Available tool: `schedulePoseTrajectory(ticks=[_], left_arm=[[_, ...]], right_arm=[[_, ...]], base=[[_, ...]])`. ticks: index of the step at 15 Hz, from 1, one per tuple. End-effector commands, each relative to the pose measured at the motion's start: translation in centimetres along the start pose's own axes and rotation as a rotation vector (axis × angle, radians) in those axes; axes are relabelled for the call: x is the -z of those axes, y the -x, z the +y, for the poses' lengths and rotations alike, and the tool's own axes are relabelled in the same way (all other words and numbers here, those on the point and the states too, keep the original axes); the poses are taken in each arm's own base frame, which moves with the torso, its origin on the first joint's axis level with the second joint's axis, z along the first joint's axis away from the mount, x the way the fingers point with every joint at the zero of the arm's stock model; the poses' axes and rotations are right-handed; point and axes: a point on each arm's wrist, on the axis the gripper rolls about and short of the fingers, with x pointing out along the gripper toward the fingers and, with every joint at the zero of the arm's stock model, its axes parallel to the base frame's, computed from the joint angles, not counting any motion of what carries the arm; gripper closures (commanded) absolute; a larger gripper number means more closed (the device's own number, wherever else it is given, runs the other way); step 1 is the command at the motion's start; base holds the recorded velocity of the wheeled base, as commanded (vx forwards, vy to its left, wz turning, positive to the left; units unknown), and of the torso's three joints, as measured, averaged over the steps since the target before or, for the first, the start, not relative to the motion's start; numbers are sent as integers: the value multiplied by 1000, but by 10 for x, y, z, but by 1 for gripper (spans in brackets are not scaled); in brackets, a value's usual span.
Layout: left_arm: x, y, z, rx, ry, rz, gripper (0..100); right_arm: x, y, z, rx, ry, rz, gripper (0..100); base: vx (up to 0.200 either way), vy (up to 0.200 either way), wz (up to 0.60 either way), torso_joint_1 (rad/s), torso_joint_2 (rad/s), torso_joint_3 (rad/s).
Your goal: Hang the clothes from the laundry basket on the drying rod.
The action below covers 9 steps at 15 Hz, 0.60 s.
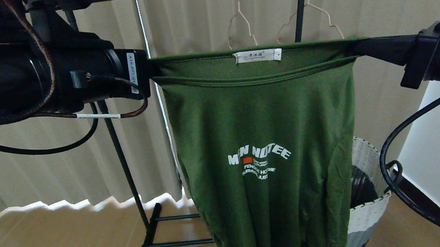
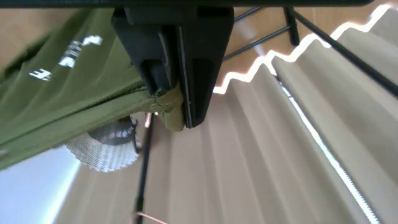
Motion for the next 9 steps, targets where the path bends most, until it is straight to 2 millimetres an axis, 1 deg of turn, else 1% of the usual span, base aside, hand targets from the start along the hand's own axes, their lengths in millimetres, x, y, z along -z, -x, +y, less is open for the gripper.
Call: schedulePoseTrajectory(ticks=[1, 3, 5, 6, 8, 9], left_arm=[[1, -4, 2, -9, 8, -8, 100], [2, -5, 1, -8, 10, -10, 100], [1, -4, 1, -6, 10, -11, 100], [1, -4, 1, -6, 10, -11, 100], [2, -5, 1, -9, 11, -8, 100], [6, -6, 2, -15, 10, 7, 100]], right_arm=[[-1, -6, -2, 6, -2, 2, 100], [0, -6, -10, 38, -2, 6, 100], [2, -6, -10, 38, -5, 18, 100], [3, -6, -11, 39, -6, 22, 0], [5, -5, -11, 40, -9, 30, 0], [15, -3, -10, 35, -18, 52, 0]], base=[[0, 0, 0, 0, 0, 0], [0, 0, 0, 0, 0, 0], [0, 0, 0, 0, 0, 0], [0, 0, 0, 0, 0, 0], [0, 0, 0, 0, 0, 0], [0, 0, 0, 0, 0, 0]])
